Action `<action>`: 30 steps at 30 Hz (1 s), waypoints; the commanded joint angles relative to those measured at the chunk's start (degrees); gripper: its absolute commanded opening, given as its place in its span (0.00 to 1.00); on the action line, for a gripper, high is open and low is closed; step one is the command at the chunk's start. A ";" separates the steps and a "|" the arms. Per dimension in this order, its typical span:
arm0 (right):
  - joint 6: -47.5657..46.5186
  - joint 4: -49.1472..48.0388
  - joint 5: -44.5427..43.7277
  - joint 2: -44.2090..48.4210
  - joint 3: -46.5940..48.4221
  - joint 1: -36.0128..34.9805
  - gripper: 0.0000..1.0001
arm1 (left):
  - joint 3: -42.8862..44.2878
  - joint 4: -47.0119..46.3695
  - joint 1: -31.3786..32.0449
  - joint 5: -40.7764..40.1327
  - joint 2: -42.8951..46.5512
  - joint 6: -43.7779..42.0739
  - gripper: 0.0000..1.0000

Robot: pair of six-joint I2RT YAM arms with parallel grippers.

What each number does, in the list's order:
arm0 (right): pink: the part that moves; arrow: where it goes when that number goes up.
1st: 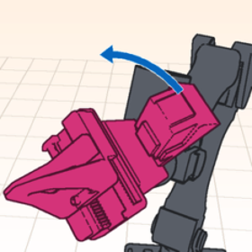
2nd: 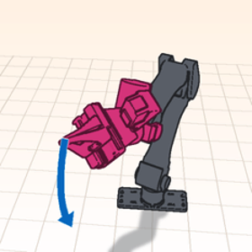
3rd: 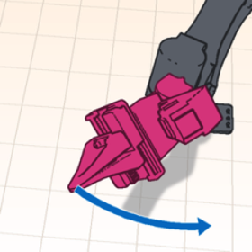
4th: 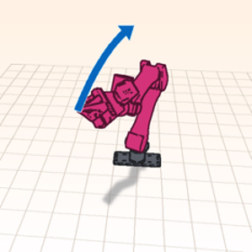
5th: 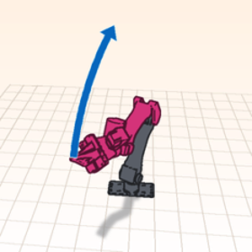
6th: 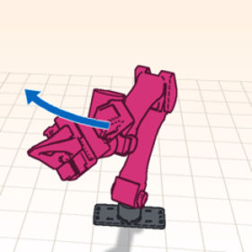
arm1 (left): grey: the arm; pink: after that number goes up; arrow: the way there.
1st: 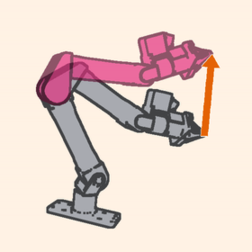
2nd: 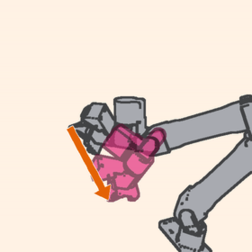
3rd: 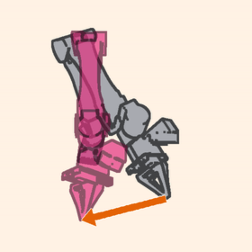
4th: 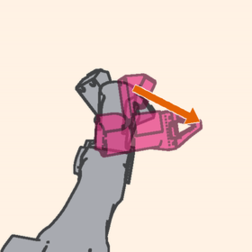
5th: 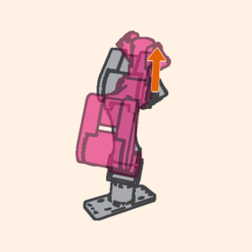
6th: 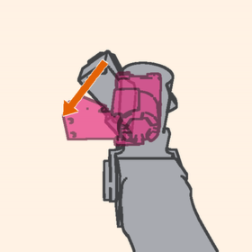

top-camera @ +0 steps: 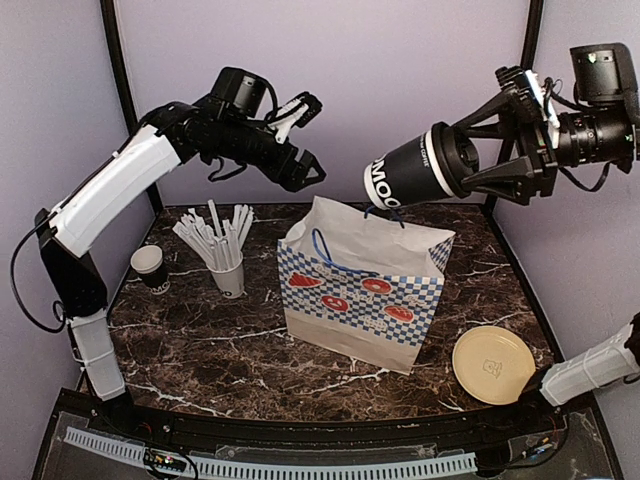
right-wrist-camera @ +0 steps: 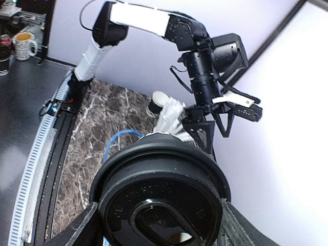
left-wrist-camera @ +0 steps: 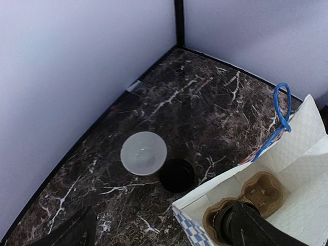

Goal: Pack the takeout coffee

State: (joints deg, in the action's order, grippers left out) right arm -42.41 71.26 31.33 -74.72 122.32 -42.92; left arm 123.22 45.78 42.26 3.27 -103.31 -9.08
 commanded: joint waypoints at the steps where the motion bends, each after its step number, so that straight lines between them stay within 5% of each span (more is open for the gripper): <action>1: 3.91 -7.54 -5.78 1.03 -9.74 5.24 0.63 | 7.73 5.50 0.05 12.79 -7.12 -8.30 0.94; 6: 4.91 -7.92 -6.19 3.11 -16.13 8.46 0.64 | 8.11 4.10 0.08 18.01 -11.01 -13.58 0.93; 16: 6.79 -8.20 -4.54 2.24 -20.79 8.73 0.65 | 7.96 -0.18 0.95 16.26 -16.20 -18.32 0.85; 30: 6.52 -7.01 -3.58 -2.31 -17.78 8.73 0.67 | 4.81 4.81 2.92 22.94 -12.06 -22.73 0.35</action>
State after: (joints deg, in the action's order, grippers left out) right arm -36.14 65.76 27.40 -76.31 102.50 -34.44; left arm 129.71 47.46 44.64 22.00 -120.51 -30.37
